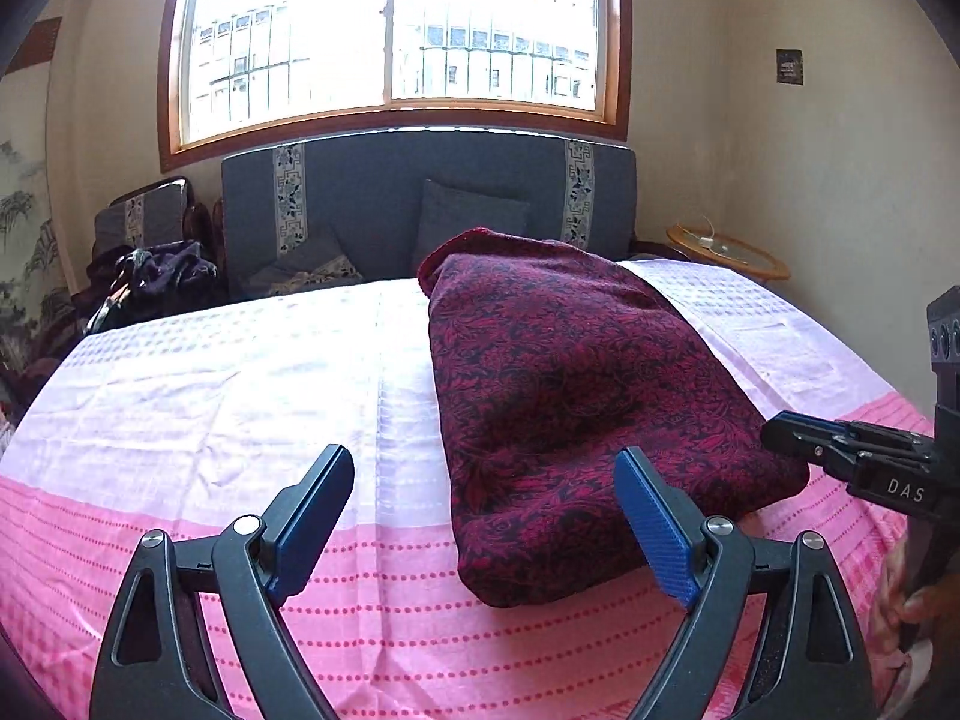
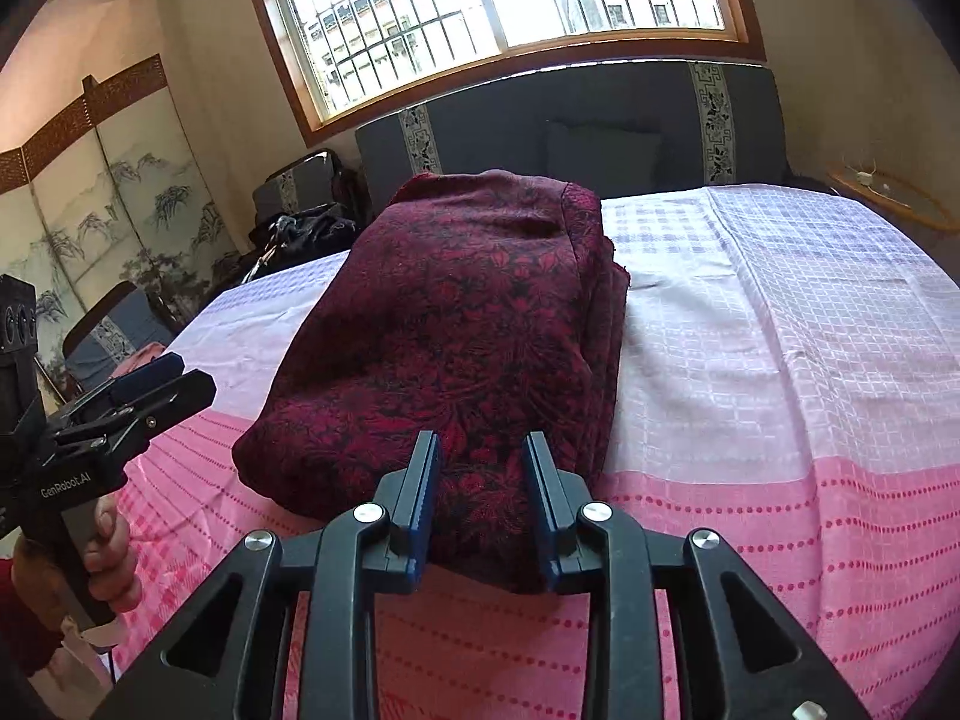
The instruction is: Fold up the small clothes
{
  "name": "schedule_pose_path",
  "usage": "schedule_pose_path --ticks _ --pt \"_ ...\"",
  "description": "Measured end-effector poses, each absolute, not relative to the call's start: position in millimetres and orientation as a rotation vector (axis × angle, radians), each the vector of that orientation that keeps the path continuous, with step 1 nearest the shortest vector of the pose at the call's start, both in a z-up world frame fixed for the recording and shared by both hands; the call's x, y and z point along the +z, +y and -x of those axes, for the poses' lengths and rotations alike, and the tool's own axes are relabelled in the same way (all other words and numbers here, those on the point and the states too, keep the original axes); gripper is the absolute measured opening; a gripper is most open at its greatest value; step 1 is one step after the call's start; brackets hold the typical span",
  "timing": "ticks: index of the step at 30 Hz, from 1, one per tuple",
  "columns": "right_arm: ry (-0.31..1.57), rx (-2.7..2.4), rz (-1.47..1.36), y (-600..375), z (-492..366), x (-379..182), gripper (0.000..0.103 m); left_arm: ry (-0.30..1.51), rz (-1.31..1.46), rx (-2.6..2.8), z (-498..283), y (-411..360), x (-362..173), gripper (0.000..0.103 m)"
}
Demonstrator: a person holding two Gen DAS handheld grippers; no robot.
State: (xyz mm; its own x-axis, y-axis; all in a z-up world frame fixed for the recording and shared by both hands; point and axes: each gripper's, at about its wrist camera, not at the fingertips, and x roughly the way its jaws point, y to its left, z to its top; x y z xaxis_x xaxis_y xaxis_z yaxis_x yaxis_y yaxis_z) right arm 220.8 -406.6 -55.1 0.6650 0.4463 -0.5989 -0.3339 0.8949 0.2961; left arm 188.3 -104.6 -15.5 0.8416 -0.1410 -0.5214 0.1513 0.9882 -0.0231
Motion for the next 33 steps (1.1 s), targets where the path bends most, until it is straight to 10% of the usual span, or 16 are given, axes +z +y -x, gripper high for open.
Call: schedule_pose_path --ticks 3,6,33 --pt "0.624 0.454 -0.241 -414.1 -202.0 -38.2 0.033 0.523 -0.035 -0.136 -176.1 -99.5 -11.5 0.097" --pt "0.539 0.435 -0.284 -415.9 -184.2 -29.7 0.066 0.518 -0.053 -0.123 -168.6 -97.6 -9.1 0.099" --pt "0.545 0.225 -0.280 -412.0 -187.4 -64.5 0.085 0.562 0.017 -0.050 -218.3 -85.2 -60.3 0.101"
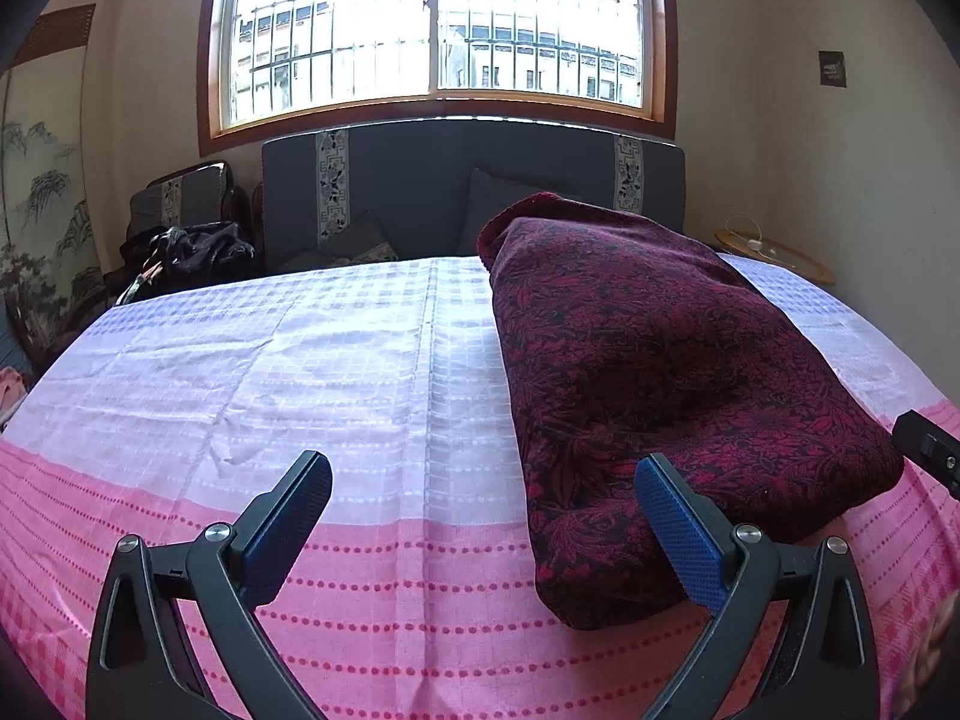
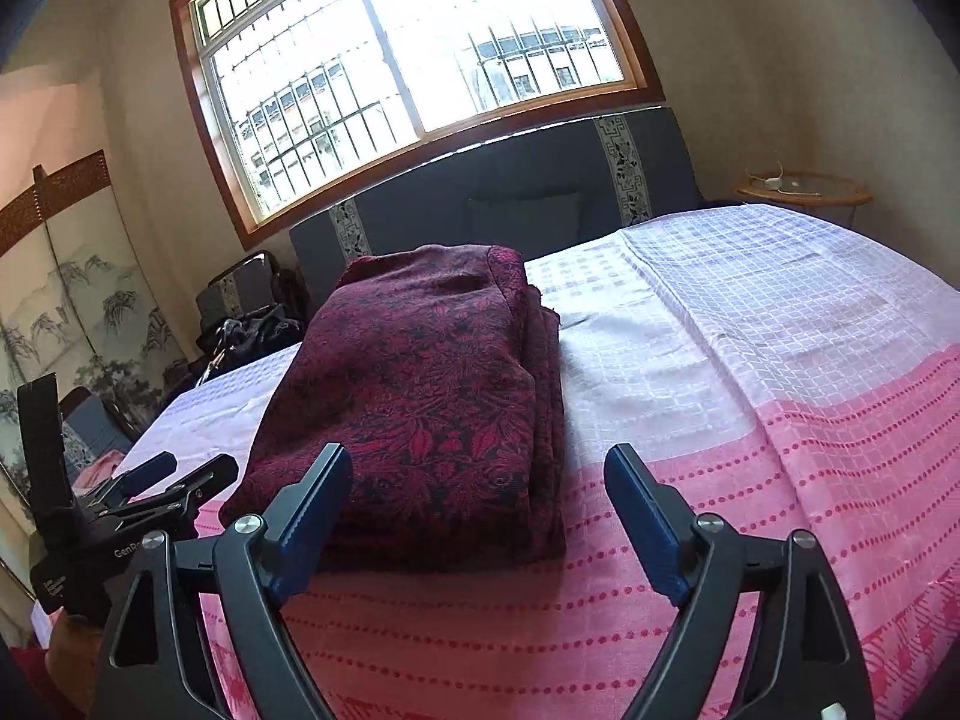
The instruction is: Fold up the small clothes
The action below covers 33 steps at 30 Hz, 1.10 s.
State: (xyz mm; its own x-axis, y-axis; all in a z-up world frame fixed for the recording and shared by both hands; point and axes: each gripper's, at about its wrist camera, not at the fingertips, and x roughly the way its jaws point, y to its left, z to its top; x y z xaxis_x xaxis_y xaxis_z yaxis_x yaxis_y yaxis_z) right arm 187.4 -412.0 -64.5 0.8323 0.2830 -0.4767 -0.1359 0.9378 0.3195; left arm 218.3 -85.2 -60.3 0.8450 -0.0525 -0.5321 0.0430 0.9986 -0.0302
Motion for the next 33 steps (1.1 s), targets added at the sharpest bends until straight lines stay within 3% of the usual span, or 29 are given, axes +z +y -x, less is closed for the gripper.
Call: schedule_pose_path --ticks 8,33 --pt "0.532 0.209 -0.247 -407.5 -186.0 -62.4 0.092 0.588 0.039 -0.004 -224.2 -79.0 -64.7 0.101" --pt "0.518 0.188 -0.254 -410.2 -183.8 -60.1 0.099 0.557 -0.013 -0.031 -219.5 -88.1 -62.7 0.103"
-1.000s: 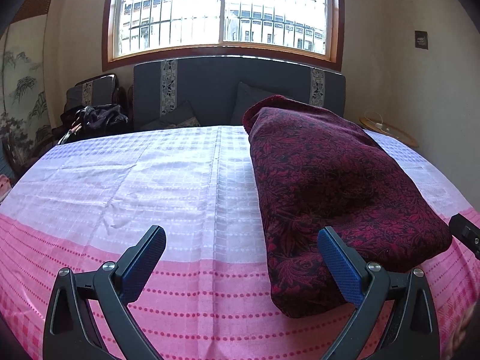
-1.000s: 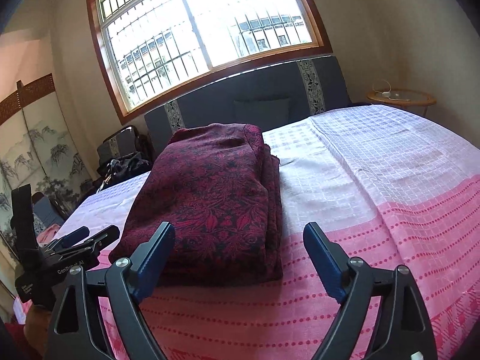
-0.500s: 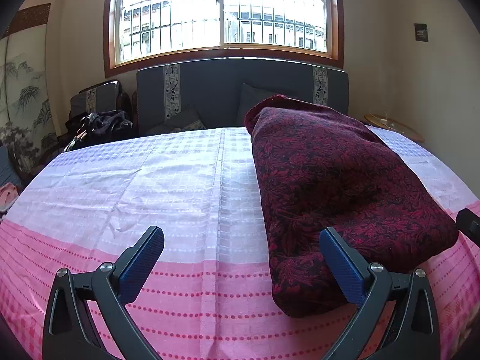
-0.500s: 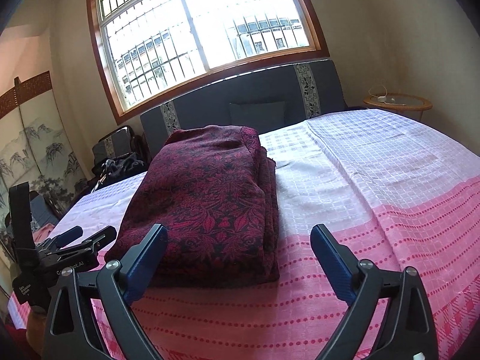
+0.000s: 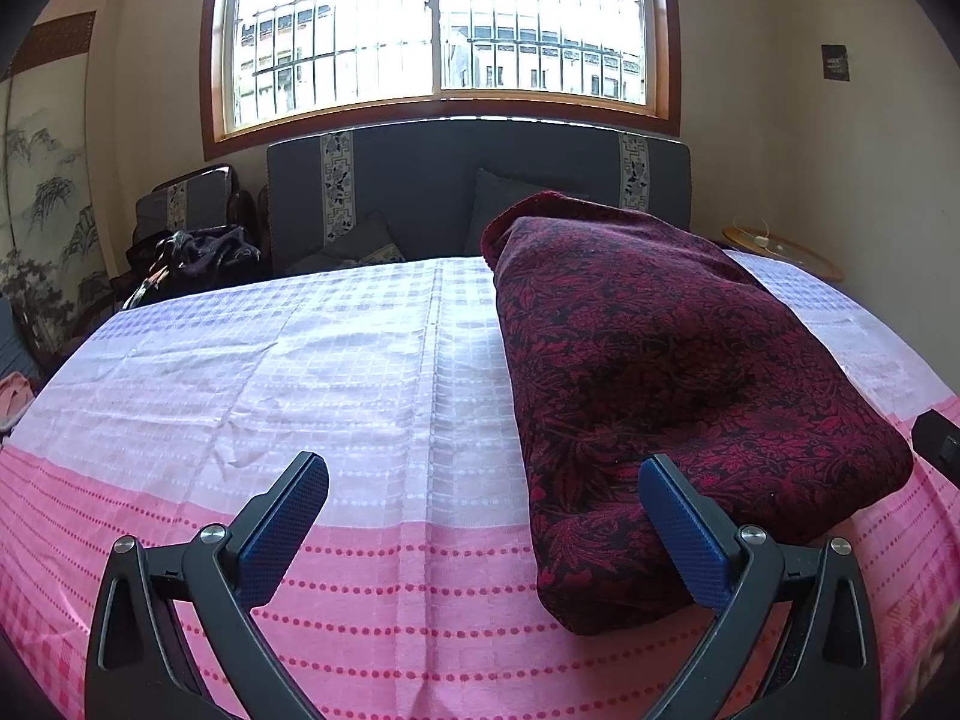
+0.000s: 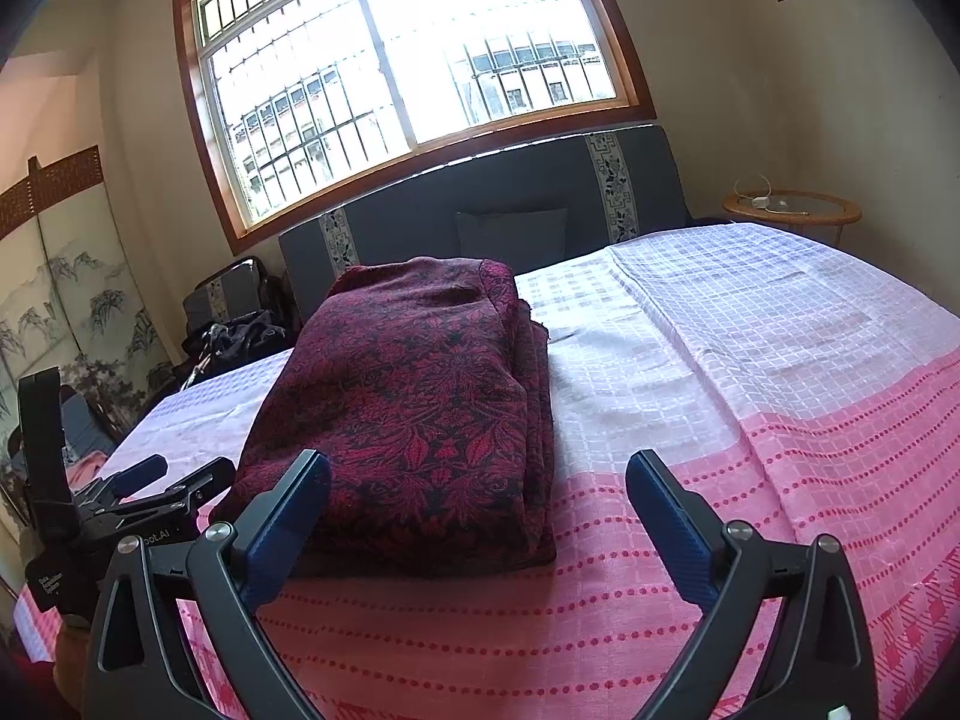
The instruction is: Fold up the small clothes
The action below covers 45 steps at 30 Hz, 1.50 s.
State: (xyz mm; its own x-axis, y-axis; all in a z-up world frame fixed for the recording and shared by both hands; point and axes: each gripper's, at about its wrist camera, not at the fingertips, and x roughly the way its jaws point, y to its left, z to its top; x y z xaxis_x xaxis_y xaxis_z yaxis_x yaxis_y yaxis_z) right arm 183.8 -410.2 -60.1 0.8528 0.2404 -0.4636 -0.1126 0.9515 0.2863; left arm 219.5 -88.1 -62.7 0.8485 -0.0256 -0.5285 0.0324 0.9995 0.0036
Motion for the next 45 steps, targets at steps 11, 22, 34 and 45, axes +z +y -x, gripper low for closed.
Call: schedule_pose_path --ticks 11,22,34,45 --pt "0.516 0.198 -0.255 -410.4 -184.2 -59.8 0.099 0.557 -0.016 -0.031 -219.8 -89.3 -62.4 0.103" --pt "0.502 0.206 -0.259 -408.5 -178.2 -57.1 0.100 0.561 -0.030 -0.037 -219.9 -92.5 -62.6 0.103" --pt "0.499 0.222 -0.266 -408.3 -177.3 -57.0 0.101 0.578 0.001 -0.063 -223.6 -86.8 -64.2 0.103" --pt "0.491 0.239 -0.282 -409.8 -174.1 -58.5 0.101 0.628 0.145 -0.304 -257.9 -60.0 -50.3 0.103"
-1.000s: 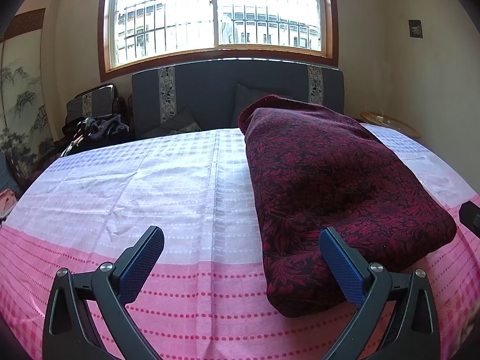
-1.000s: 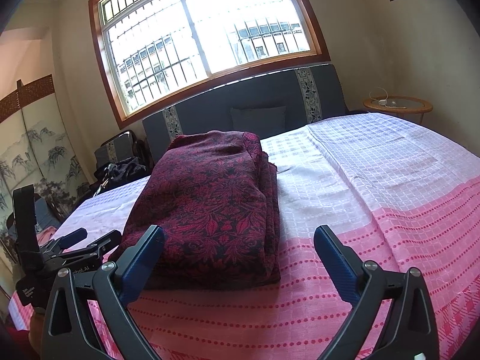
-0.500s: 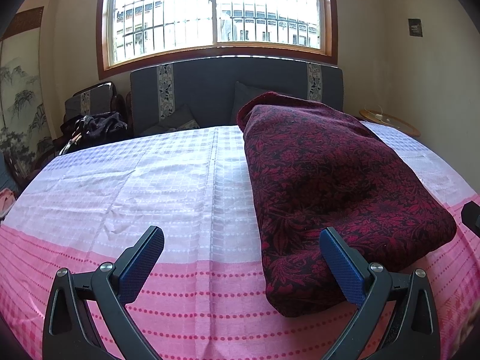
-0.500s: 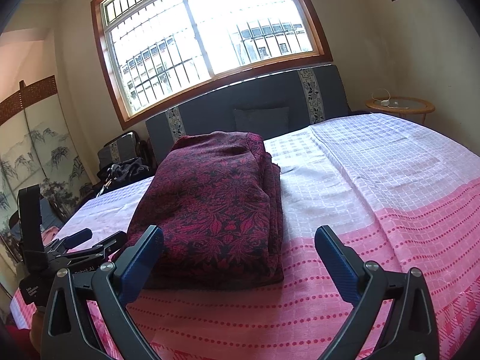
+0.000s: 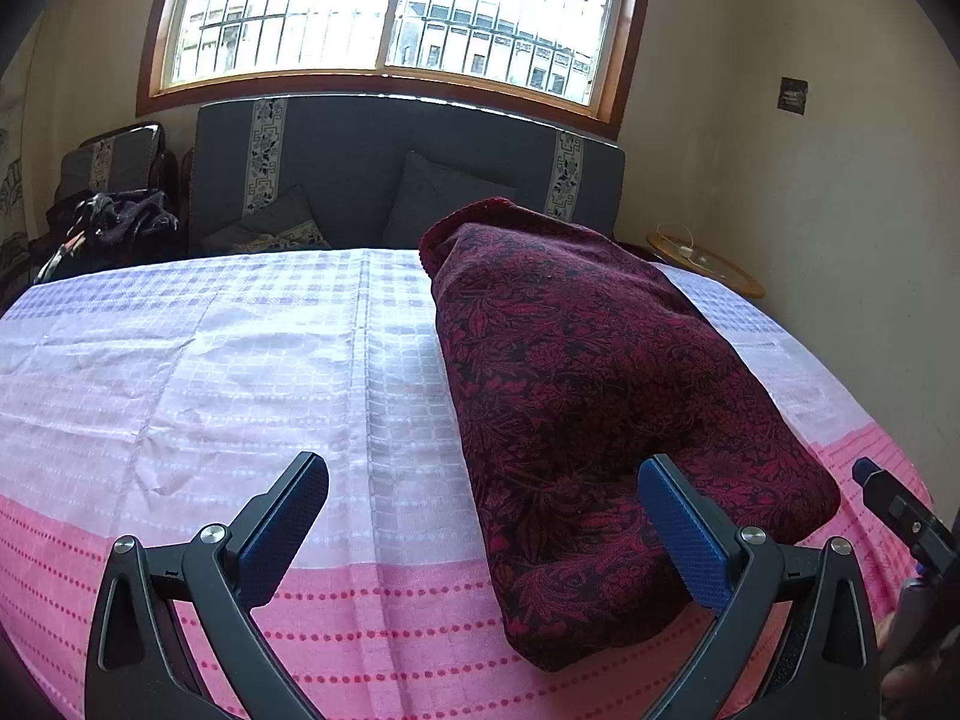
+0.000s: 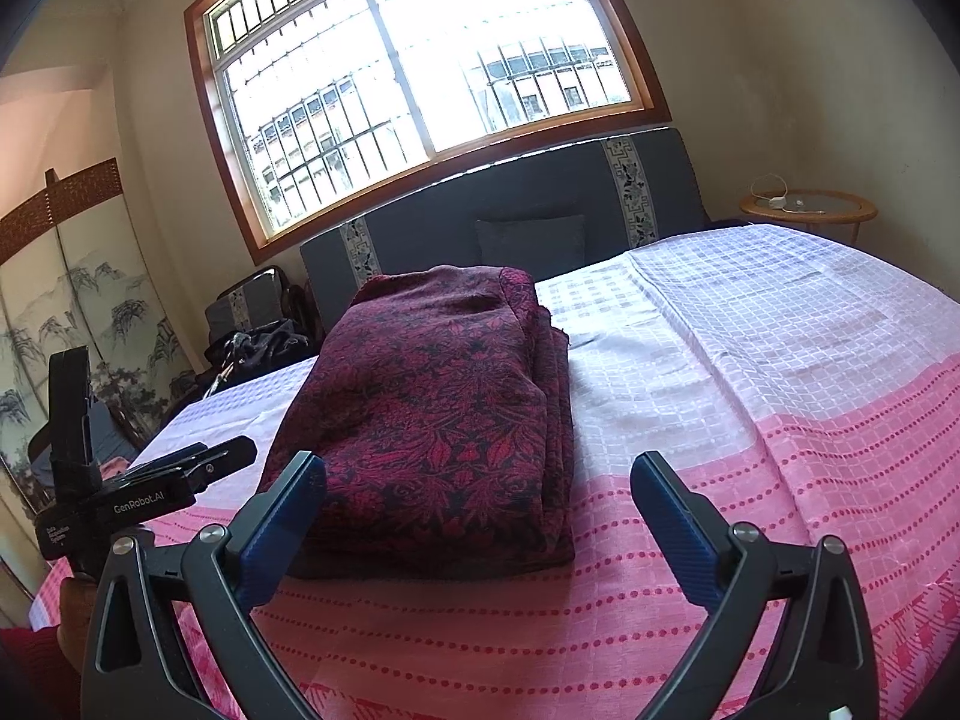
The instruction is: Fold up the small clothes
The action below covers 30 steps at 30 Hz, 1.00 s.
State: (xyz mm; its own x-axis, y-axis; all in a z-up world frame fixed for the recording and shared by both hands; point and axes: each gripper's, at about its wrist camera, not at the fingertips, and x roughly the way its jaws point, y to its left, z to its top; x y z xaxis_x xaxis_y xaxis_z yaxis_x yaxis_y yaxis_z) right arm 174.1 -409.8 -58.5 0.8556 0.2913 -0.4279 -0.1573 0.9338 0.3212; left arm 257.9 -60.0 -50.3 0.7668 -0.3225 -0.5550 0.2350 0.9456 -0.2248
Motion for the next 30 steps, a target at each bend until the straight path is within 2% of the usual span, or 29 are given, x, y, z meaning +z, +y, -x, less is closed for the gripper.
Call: schedule_pose_path --ticks 6,15,19,23,30 --pt "0.485 0.245 -0.288 -410.1 -173.3 -58.6 0.101 0.803 0.305 -0.541 -312.3 -50.6 -66.8 0.102" --pt "0.483 0.252 -0.298 -410.3 -173.2 -58.7 0.102 0.947 0.518 -0.783 -363.2 -56.2 -98.6 0.102" --pt "0.484 0.268 -0.335 -415.3 -173.9 -59.2 0.102 0.929 0.441 -0.765 -368.2 -67.1 -101.1 0.101" --pt "0.583 0.391 -0.469 -431.5 -196.0 -65.9 0.102 0.914 0.315 -0.708 -362.1 -83.4 -95.5 0.090" --pt "0.736 0.565 -0.687 -460.5 -267.8 -72.5 0.102 0.922 0.427 -0.734 -365.1 -69.8 -103.1 0.087"
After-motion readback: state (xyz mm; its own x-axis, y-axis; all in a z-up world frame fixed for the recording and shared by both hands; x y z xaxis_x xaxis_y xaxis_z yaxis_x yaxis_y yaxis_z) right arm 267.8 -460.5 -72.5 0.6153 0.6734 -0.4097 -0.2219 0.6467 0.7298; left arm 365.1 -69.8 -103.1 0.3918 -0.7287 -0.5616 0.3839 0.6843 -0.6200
